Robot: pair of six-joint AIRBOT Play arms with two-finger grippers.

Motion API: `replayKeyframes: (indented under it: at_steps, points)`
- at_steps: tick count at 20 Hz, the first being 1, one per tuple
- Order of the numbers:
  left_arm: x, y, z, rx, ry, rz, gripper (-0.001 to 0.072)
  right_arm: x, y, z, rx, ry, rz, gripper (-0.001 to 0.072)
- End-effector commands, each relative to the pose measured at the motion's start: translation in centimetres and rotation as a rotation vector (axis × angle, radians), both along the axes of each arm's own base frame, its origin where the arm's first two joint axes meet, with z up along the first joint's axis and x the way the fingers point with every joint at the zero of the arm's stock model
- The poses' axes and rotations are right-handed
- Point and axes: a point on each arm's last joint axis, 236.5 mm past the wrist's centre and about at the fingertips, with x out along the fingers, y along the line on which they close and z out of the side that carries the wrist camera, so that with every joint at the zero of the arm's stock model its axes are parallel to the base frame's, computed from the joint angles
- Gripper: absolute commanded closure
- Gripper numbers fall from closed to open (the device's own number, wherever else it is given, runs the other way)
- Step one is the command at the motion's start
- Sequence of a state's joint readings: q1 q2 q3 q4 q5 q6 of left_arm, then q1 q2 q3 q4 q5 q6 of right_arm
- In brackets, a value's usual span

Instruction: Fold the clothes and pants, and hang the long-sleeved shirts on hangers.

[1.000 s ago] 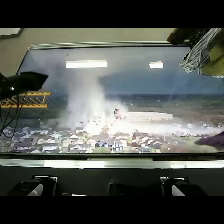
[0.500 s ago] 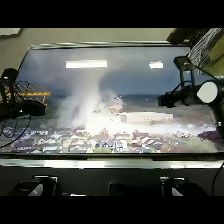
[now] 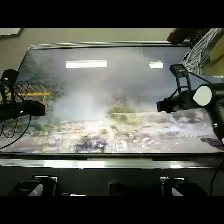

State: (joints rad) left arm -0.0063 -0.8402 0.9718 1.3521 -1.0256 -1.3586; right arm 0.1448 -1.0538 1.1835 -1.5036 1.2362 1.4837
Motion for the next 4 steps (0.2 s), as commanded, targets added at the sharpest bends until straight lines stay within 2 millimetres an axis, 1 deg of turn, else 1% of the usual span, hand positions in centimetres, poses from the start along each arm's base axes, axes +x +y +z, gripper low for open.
replayKeyframes:
  at_steps: [1,4]
  points:
    - [0.02,0.02,0.0,0.002,-0.002,0.0,0.0678,-0.07,0.02,-0.06,-0.001,0.003,0.0,0.0677]
    - [0.02,0.02,0.0,0.002,-0.001,0.0,0.0678,-0.07,0.02,-0.06,-0.001,0.003,0.0,0.0676]
